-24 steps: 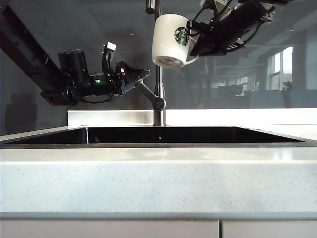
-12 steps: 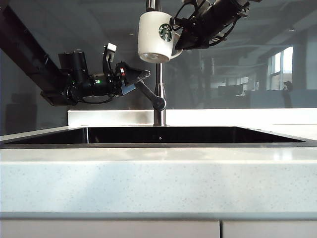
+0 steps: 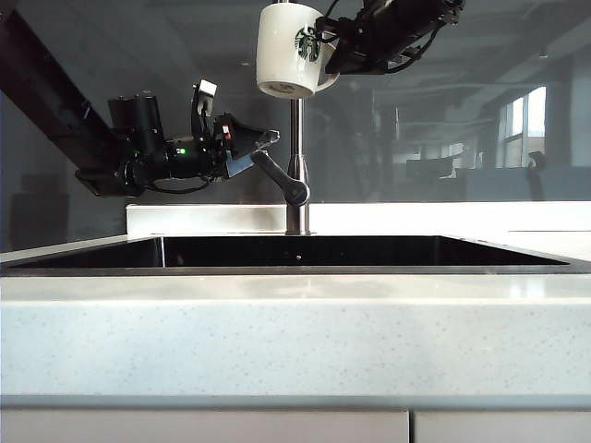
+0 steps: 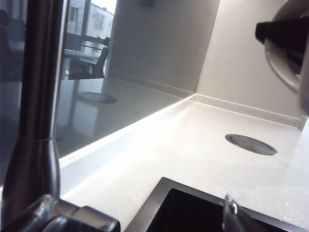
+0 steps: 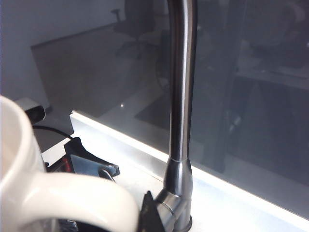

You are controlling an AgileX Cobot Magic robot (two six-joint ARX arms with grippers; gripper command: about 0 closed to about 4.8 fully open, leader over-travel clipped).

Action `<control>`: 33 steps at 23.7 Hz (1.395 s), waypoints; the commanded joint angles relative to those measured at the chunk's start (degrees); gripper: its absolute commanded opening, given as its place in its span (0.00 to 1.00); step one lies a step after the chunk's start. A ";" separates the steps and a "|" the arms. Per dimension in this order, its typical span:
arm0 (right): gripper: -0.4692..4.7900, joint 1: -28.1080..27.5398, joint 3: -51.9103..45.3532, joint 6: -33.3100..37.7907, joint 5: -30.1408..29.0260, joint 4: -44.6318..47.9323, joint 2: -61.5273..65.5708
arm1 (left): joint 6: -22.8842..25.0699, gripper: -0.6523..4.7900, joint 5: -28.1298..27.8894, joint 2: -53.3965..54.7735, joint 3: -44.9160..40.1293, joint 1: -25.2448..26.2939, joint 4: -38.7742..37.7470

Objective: Pick up the mug next to the sink, go to the faucet to get some water, pour the water into the sink, and finally put the mug back to its place.

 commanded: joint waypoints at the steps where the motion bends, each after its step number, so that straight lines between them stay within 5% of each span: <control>1: 0.08 0.48 0.83 0.68 -0.48 4.04 -0.90 | -2.86 1.00 4.09 -0.31 0.57 -0.15 0.44; 12: 0.08 0.66 0.90 0.68 -0.48 4.02 -0.90 | -15.98 1.00 10.43 -0.31 0.57 -0.15 5.03; 33: 0.08 0.66 0.90 0.66 -0.46 4.04 -0.90 | -17.40 1.00 10.19 -0.33 0.57 -0.15 5.75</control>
